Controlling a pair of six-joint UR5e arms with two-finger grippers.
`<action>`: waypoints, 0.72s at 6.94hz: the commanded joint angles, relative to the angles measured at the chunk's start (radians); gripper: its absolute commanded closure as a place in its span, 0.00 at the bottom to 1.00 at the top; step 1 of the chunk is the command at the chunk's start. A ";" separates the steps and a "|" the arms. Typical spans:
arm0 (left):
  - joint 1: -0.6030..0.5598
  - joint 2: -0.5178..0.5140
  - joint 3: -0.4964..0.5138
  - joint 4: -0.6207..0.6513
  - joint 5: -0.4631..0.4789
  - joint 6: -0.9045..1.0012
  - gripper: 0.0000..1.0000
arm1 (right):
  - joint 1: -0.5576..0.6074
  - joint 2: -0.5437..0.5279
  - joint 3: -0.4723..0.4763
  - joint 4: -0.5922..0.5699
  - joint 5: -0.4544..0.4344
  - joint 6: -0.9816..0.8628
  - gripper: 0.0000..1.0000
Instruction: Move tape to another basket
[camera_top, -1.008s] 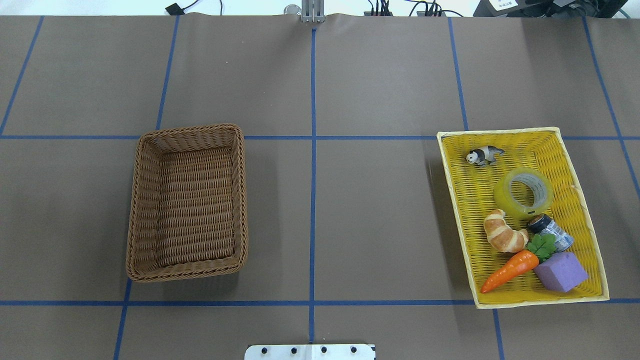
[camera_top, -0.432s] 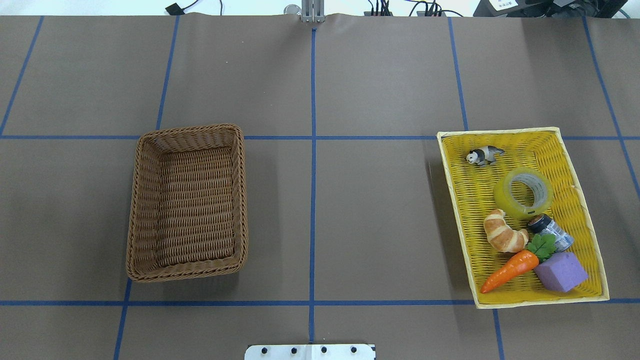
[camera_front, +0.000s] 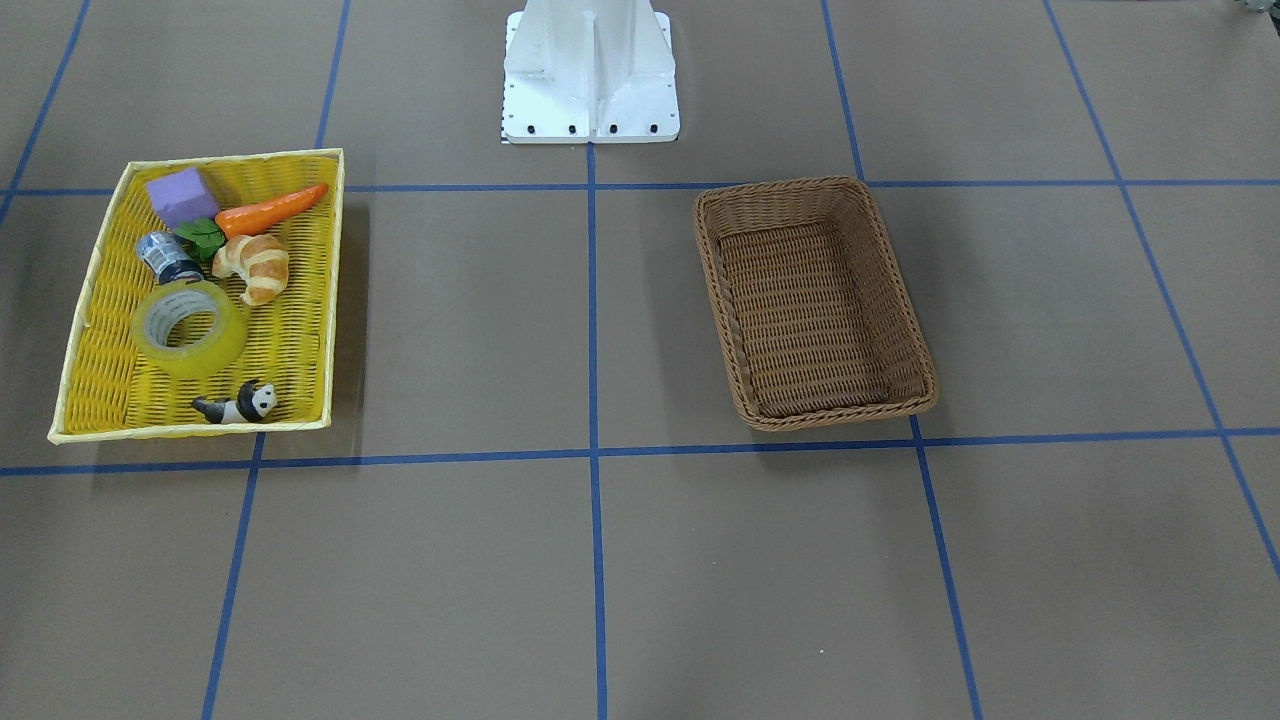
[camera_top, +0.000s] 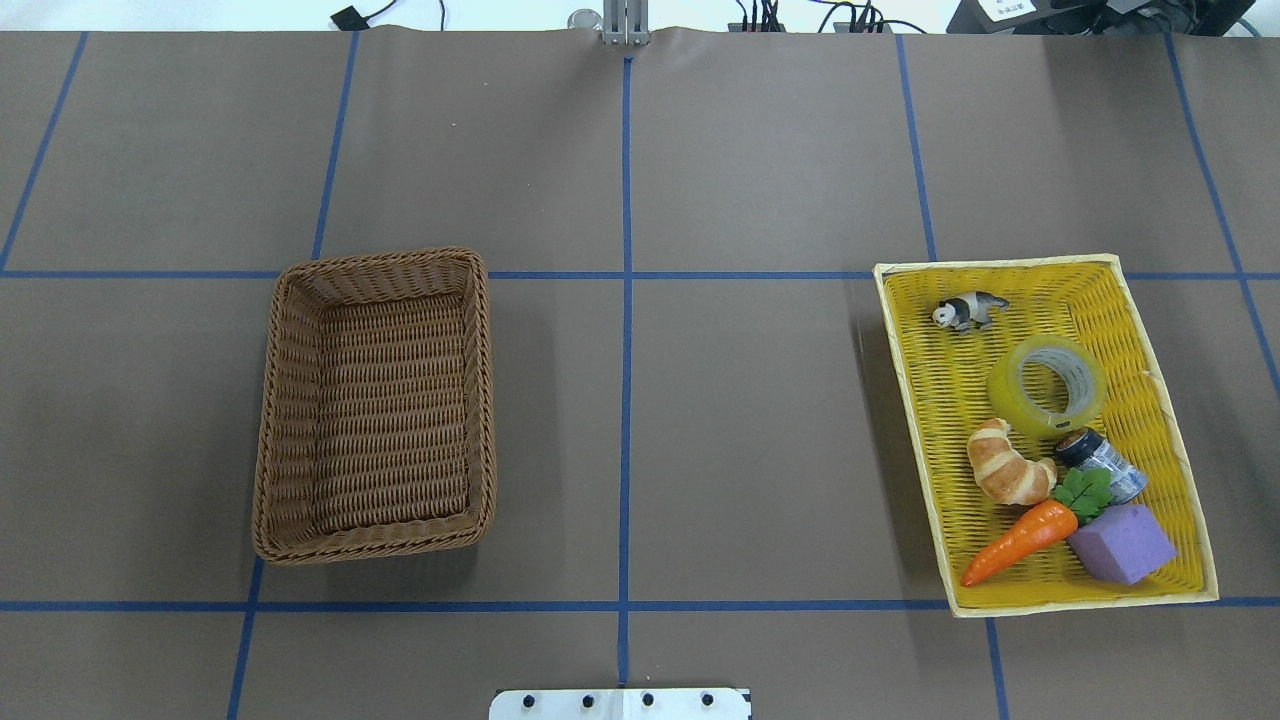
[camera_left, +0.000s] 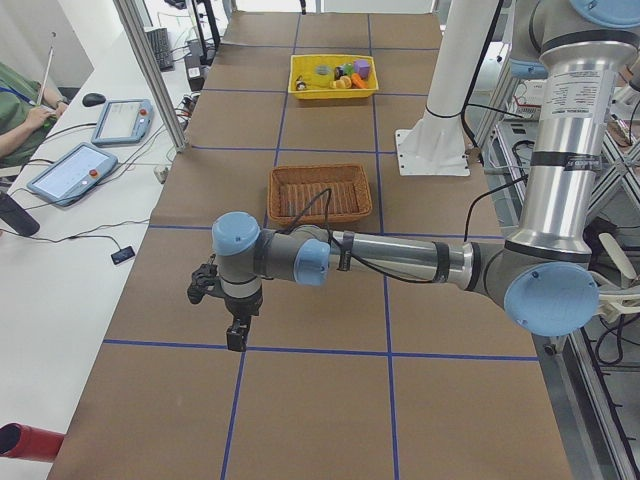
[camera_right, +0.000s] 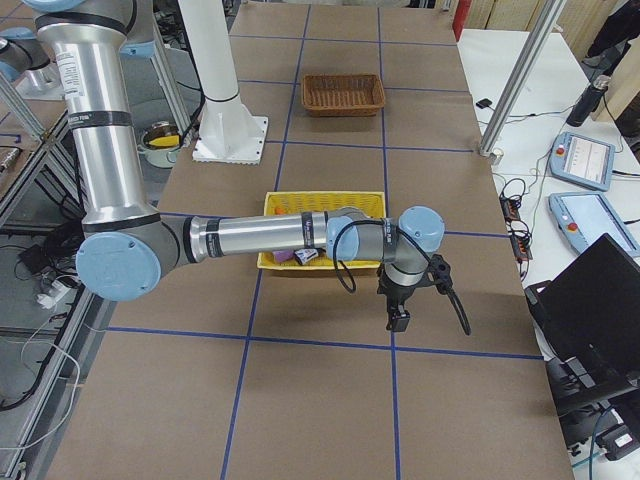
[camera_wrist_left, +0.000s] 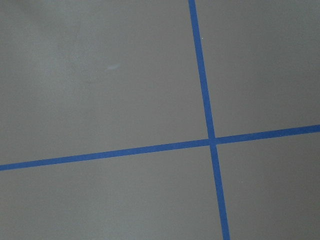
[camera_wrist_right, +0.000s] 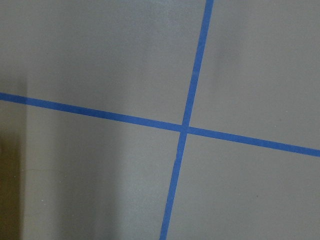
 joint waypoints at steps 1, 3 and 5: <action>0.001 -0.001 -0.002 -0.001 0.000 0.005 0.02 | -0.020 0.050 0.133 0.157 -0.015 0.003 0.00; 0.002 -0.003 -0.002 -0.001 0.000 0.002 0.02 | -0.106 0.006 0.124 0.216 -0.028 0.011 0.00; 0.004 -0.006 -0.005 -0.001 -0.001 0.001 0.02 | -0.228 -0.032 0.107 0.382 -0.009 0.050 0.00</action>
